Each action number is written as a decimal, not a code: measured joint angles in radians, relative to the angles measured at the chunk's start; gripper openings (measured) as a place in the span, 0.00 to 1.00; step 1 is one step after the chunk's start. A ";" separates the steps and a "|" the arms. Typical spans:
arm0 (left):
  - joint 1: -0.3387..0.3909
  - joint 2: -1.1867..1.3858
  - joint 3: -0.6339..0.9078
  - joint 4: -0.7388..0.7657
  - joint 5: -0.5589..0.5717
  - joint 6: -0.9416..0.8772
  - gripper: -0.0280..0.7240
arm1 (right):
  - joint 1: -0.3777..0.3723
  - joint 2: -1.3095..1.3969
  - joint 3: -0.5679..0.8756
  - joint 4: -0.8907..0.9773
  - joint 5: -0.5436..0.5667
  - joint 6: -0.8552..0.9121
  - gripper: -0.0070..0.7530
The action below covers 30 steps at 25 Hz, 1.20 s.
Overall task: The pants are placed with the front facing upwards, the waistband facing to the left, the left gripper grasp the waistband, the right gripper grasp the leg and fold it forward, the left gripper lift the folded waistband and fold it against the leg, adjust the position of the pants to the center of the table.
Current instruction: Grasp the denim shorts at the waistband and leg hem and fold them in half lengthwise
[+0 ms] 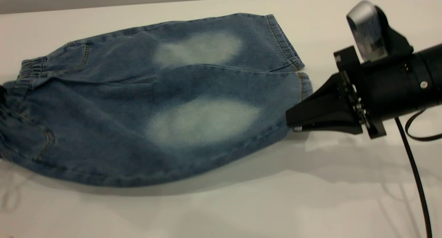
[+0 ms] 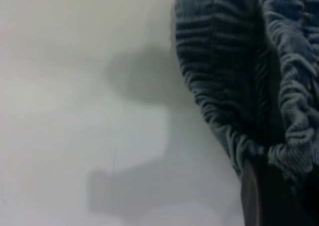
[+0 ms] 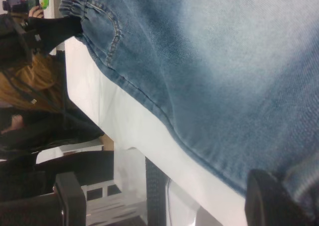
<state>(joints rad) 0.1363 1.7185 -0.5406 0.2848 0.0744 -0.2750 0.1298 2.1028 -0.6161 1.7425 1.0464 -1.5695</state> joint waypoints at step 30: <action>-0.067 -0.049 -0.119 -0.004 -0.047 -0.036 0.18 | 0.000 -0.038 -0.455 -0.287 -0.115 0.351 0.03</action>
<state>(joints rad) 0.0693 1.6699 -0.6596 0.2805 0.0275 -0.3105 0.1298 2.0647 -1.0712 1.4557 0.9317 -1.2190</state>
